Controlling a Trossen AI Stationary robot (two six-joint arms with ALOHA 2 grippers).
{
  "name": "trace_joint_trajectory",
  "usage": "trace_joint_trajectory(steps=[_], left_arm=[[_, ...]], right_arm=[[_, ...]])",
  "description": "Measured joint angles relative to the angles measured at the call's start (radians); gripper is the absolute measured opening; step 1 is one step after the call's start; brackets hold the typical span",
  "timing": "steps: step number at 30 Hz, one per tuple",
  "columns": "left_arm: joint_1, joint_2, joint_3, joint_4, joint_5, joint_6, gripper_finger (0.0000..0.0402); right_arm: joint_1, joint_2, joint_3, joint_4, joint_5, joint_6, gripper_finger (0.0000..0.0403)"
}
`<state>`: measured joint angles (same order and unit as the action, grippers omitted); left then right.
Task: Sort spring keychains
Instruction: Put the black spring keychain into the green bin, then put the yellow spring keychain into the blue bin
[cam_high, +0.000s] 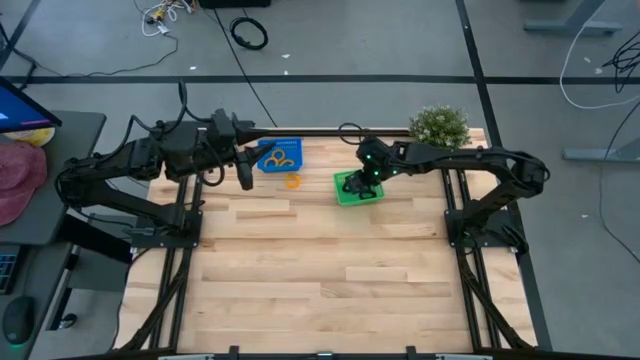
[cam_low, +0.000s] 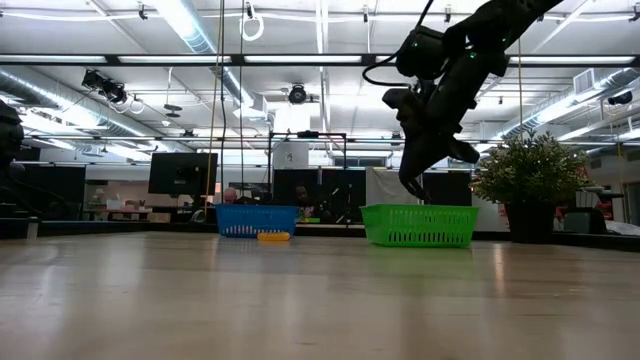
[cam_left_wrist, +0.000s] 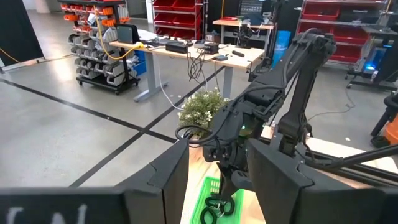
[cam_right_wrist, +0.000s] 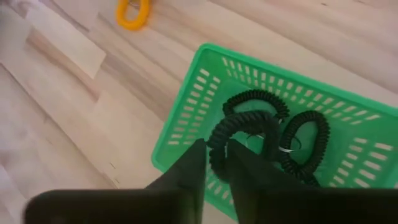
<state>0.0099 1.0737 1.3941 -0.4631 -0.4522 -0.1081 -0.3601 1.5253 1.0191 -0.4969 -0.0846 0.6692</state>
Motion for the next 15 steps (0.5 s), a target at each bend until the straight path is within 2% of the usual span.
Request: trace_joint_trajectory(steps=[8,15], left_arm=[[0.0,0.0,0.0,-0.009,0.0,-0.008,0.0165],[0.0,0.0,0.0,-0.025,0.0,-0.018,0.0165]], right_arm=[[-0.004,0.0,0.0,0.001,-0.04,-0.001,0.0147],[-0.003,-0.048,0.0,-0.002,-0.114,-0.023,0.0183]])
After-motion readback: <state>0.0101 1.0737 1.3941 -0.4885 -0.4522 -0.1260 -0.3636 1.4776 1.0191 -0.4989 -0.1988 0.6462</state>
